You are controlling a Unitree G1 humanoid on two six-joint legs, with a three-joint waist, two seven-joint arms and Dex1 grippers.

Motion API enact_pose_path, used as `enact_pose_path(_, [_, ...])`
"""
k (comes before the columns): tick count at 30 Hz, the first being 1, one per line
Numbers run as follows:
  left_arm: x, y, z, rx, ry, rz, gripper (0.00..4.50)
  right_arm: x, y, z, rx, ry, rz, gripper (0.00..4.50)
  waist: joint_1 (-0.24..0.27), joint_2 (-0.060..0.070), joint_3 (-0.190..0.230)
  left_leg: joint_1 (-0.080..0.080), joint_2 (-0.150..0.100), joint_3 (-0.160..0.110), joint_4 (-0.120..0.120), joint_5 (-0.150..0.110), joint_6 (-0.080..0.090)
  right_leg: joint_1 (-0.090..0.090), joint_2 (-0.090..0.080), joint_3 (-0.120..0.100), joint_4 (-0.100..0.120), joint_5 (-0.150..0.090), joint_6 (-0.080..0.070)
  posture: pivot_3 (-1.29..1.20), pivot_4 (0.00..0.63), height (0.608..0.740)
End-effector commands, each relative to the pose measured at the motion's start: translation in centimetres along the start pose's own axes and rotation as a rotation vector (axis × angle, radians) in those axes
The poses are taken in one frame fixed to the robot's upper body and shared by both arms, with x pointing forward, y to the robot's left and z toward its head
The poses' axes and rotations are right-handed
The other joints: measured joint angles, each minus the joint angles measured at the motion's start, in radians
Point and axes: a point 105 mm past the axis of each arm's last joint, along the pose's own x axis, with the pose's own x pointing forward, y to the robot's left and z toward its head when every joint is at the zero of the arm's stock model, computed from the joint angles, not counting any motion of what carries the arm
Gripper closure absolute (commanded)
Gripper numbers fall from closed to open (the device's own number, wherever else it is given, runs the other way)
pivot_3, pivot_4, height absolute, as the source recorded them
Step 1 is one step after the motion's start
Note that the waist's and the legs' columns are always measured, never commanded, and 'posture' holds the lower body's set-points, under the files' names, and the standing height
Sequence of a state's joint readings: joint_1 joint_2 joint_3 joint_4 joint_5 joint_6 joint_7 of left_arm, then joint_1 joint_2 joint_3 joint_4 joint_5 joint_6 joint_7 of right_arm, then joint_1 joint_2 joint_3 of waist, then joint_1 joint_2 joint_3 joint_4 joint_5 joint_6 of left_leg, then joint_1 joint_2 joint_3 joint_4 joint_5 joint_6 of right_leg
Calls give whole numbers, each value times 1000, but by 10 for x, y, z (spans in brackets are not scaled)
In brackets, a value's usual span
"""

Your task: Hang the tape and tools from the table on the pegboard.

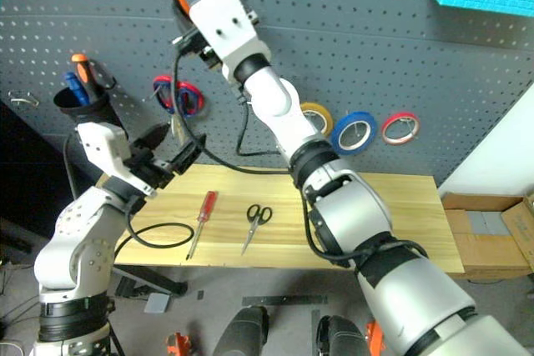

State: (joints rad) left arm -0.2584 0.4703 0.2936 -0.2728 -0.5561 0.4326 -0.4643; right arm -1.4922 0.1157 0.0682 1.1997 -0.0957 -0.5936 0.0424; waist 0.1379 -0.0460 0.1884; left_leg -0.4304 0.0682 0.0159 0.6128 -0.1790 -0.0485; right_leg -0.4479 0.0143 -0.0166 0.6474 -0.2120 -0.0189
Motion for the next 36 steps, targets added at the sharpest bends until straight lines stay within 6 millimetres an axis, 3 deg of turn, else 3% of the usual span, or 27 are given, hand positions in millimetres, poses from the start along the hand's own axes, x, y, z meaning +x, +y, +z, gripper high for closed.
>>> enact_pose_path(1, [-2, -5, 12, 17, -21, -33, 0, 8, -11, 20, -8, -71, -39, 1481, -4, 1, 8, 0, 0, -1, 0, 0, 0, 0, 0, 0, 0, 0, 0, 328, 235, 740])
enact_pose_path(11, [-23, -8, 15, 18, 44, -23, 0, 4, -19, 10, 1, -35, -95, 1481, -8, 5, 55, 0, 0, -3, -1, 0, 0, 1, 0, -2, 0, -2, -3, 365, 280, 740])
enact_pose_path(16, [-29, -7, 16, 18, 59, -15, 0, 4, -15, 8, 18, -29, -102, 1481, -5, 7, 72, -1, 0, -5, -1, 0, 0, 1, 0, -4, 0, -2, -3, 378, 295, 740])
enact_pose_path(36, [-48, -2, 43, 67, 78, 41, 0, -17, 3, -29, 68, 89, -108, 1481, 7, 9, 119, -3, 1, -9, -3, 0, 0, -1, -2, -7, -1, -5, -4, 451, 334, 740])
